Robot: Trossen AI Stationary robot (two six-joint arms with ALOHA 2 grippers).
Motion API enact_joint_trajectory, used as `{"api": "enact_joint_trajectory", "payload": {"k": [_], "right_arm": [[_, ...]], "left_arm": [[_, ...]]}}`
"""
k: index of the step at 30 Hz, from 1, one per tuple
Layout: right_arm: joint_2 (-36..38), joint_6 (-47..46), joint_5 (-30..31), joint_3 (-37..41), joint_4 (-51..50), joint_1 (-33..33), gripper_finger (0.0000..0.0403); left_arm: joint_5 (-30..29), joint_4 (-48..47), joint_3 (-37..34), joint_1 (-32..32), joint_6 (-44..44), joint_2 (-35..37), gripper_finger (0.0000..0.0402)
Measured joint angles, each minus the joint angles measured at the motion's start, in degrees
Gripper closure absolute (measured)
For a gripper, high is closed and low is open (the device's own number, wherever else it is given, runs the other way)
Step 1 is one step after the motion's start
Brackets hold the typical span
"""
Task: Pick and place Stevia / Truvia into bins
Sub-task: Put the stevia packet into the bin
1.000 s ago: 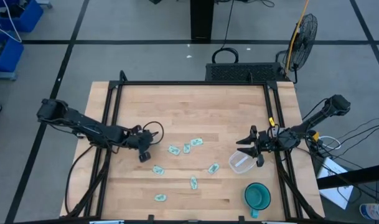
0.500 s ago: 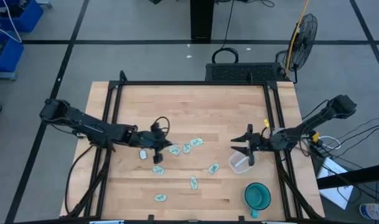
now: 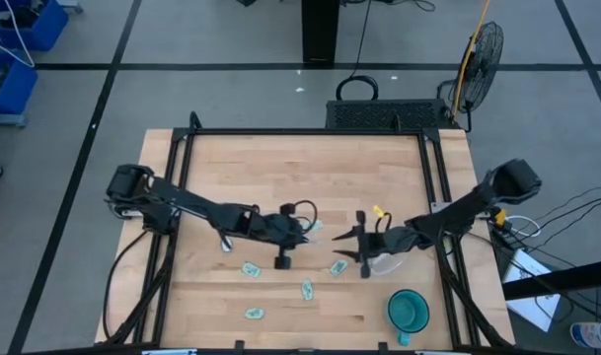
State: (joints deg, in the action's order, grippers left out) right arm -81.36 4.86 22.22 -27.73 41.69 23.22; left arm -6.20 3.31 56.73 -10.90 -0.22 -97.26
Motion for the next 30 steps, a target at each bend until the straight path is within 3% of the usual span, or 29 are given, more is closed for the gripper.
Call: {"api": "enact_joint_trajectory", "payload": {"k": [10,15,23,30], "right_arm": [[-6.2,0.4,-1.6,-1.3,7.8,-2.6,0.0261],[-6.7,0.4,-1.5,-1.2,9.6,-3.4,0.0261],[-6.7,0.4,-1.3,-1.2,10.9,-3.8,0.0262],[-6.7,0.4,1.5,-1.2,12.0,-4.1,0.0309]], "left_arm": [[0.6,3.9,2.8,0.0,0.8,-1.8,0.04],[-3.1,5.0,2.8,0.4,-0.5,-1.8,0.04],[-3.2,4.5,2.8,1.1,-1.0,-1.8,0.0401],[-3.0,4.6,2.8,1.2,-0.3,-1.8,0.0401]]}}
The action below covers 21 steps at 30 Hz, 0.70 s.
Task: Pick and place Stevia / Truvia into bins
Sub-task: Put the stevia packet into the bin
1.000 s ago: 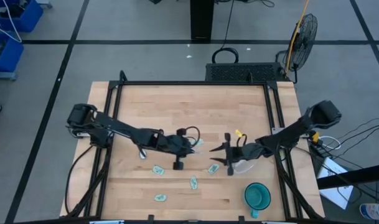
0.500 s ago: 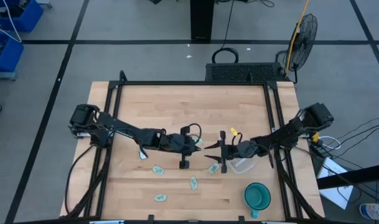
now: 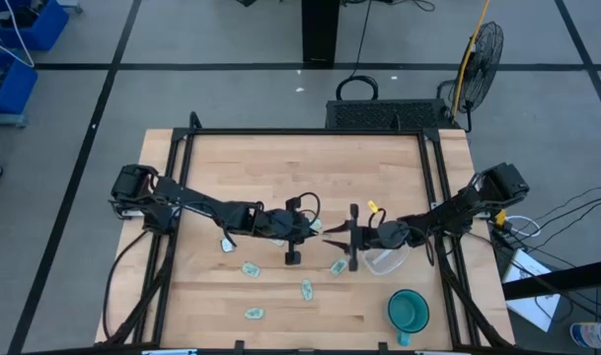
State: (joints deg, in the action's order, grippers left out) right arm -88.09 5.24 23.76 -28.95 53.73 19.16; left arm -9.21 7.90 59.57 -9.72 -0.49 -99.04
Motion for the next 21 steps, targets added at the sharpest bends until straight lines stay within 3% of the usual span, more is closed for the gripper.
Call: {"api": "enact_joint_trajectory", "payload": {"k": [7,21], "right_arm": [[0.0,0.1,1.7,0.0,-0.4,0.0,0.0391],[0.0,0.2,1.7,0.0,-2.6,0.0,0.0398]], "left_arm": [[0.2,0.0,0.0,0.0,0.0,0.0,0.0398],[-0.3,1.2,0.0,-0.2,1.9,0.0,0.0321]]}}
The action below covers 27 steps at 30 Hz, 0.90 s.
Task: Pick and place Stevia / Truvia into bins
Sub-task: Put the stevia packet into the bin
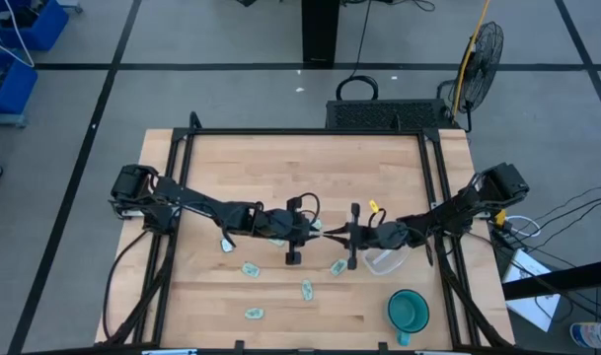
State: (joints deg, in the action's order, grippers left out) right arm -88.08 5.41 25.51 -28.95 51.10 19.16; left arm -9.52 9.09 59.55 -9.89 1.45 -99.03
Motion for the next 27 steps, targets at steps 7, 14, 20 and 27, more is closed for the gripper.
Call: {"api": "enact_joint_trajectory", "payload": {"k": [7,14,20,27], "right_arm": [[2.0,-1.4,8.0,0.0,-12.2,0.0,0.0392],[19.1,-16.3,8.9,-2.3,-42.6,2.8,0.0397],[32.2,-36.8,-7.8,-6.4,-70.2,6.2,0.0395],[34.7,-51.6,-16.7,-3.4,-83.7,8.0,0.0395]], "left_arm": [[0.0,0.0,0.0,0.0,0.0,0.0,0.0285],[-0.1,-1.3,0.0,0.0,-0.1,0.0,0.0282],[-0.2,-1.7,0.0,0.1,4.0,0.0,0.0282],[-2.7,-2.0,0.0,0.2,5.9,0.0,0.0282]]}}
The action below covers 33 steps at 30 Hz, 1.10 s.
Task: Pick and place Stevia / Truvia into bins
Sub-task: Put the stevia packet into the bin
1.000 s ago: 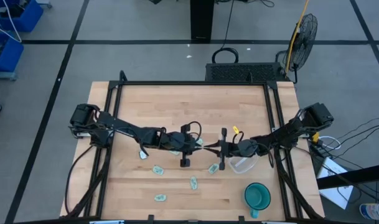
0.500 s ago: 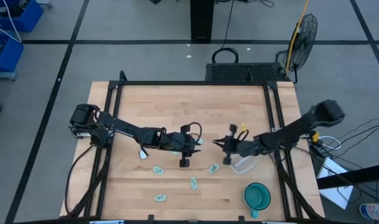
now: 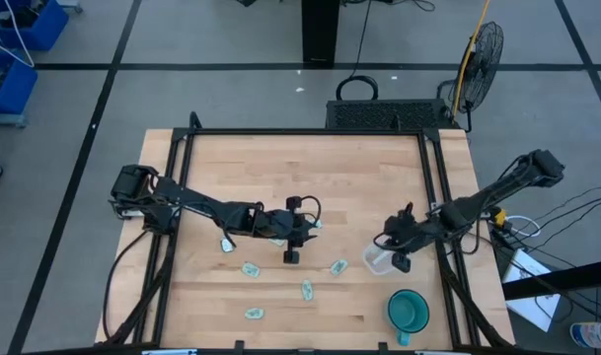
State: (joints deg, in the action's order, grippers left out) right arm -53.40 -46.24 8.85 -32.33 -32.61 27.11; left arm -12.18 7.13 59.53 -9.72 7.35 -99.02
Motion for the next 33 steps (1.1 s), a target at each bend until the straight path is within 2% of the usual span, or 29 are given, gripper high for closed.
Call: {"api": "enact_joint_trajectory", "payload": {"k": [2,6,10,15,20,27,30,33], "right_arm": [[-0.5,-1.8,-0.3,1.9,0.6,0.0,0.0395],[-1.4,-5.6,-4.9,5.0,1.9,-0.1,0.0395],[-1.5,-5.8,-2.8,6.8,2.3,-0.1,0.039],[-1.5,-5.5,-2.9,7.2,4.6,-0.9,0.0363],[-1.1,-1.1,-2.9,6.6,4.5,-1.6,0.0336],[2.6,5.3,-2.6,1.6,0.3,-2.1,0.0324],[4.6,8.7,1.5,0.0,2.0,-2.1,0.0324],[5.5,16.6,7.0,-0.1,8.8,-2.1,0.0323]], "left_arm": [[-0.4,0.0,0.0,0.0,1.0,0.0,0.0282],[-0.4,-0.3,0.0,0.1,1.8,0.0,0.0282],[-0.4,-0.3,0.0,0.3,2.8,0.0,0.0282],[-0.4,-0.4,0.0,1.2,2.6,0.0,0.0282],[-0.4,-1.4,0.0,1.9,3.3,0.0,0.0282],[-0.4,-1.5,0.0,3.1,5.0,0.0,0.0282],[-0.4,-2.7,0.0,3.3,5.0,0.0,0.0282],[-0.4,-3.9,0.0,3.3,5.6,0.0,0.0282]]}}
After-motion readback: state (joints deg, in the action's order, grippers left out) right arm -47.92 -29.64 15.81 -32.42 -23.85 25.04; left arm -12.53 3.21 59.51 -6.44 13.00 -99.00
